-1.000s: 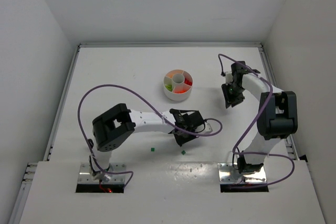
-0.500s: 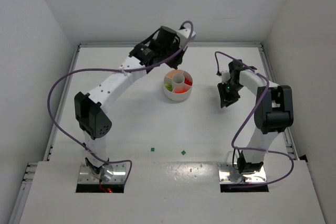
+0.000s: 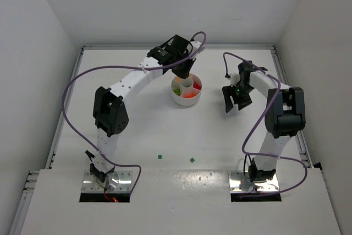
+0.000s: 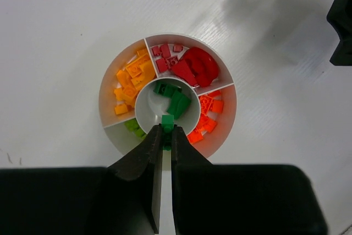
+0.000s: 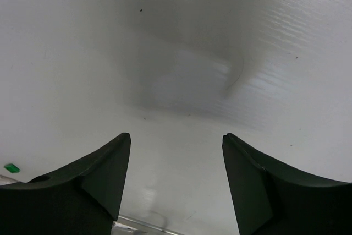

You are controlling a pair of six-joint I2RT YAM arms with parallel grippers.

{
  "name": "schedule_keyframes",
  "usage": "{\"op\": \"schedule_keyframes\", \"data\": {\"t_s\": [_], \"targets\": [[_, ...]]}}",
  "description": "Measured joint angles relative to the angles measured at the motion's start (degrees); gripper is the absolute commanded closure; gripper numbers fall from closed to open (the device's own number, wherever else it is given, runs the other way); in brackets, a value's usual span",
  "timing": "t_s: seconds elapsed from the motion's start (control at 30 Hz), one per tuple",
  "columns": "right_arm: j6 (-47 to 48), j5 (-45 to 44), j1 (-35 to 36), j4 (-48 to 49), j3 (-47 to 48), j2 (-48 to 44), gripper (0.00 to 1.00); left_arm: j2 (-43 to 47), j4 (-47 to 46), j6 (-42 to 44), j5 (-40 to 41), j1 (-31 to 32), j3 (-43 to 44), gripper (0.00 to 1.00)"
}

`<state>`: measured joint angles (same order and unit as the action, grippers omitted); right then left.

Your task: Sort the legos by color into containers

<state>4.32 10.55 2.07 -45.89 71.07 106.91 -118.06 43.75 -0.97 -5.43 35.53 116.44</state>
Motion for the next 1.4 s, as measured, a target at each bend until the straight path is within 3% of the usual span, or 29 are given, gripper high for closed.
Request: {"op": "schedule_keyframes", "data": {"t_s": [0.3, 0.47, 0.7, 0.83, 0.93, 1.03, 1.1, 1.2, 1.27, 1.4], "targets": [[0.42, 0.63, 0.0, -0.92, 0.22, 0.09, 0.31, -0.7, 0.11, -0.55, -2.32, -0.74, 0.02, 0.77], [0.81, 1.2, 0.0, -1.16, 0.24, 0.09, 0.31, -3.04, 0.44, -0.76, -2.69, -0.83, 0.07, 0.64], [3.3, 6.86, 0.0, -2.51, 0.22, -0.02, 0.5, -4.39, 0.87, -1.03, -2.67, -0.92, 0.09, 0.46], [4.83, 11.45, 0.0, -2.64, -0.15, -1.7, 0.51, -4.63, 0.94, -1.29, -2.95, -1.6, 0.74, 0.45], [6.49, 14.14, 0.0, -2.8, -0.39, -4.11, 0.6, -4.87, 0.92, -1.29, -3.69, -2.54, 1.86, 0.47], [8.13, 16.31, 0.42, -3.13, -0.39, -5.88, 0.61, -4.72, 0.5, -1.51, -5.51, -3.82, 2.47, 0.45], [9.4, 17.46, 1.27, -3.28, -0.42, -8.02, 0.63, -4.15, 0.11, -2.14, -6.36, -5.18, 2.47, 0.41], [12.24, 19.08, 4.24, -3.43, -0.46, -12.35, 0.64, -2.05, -0.85, -3.63, -6.1, -8.52, 2.43, 0.23], [14.01, 20.0, 7.32, -3.61, -0.55, -14.69, 0.64, 0.57, -1.44, -4.94, -4.76, -11.43, 1.79, 0.19], [17.55, 20.31, 16.41, -3.87, -1.38, -16.5, 0.52, 9.86, -3.5, -6.97, -2.16, -18.29, -4.72, 0.0]]}}
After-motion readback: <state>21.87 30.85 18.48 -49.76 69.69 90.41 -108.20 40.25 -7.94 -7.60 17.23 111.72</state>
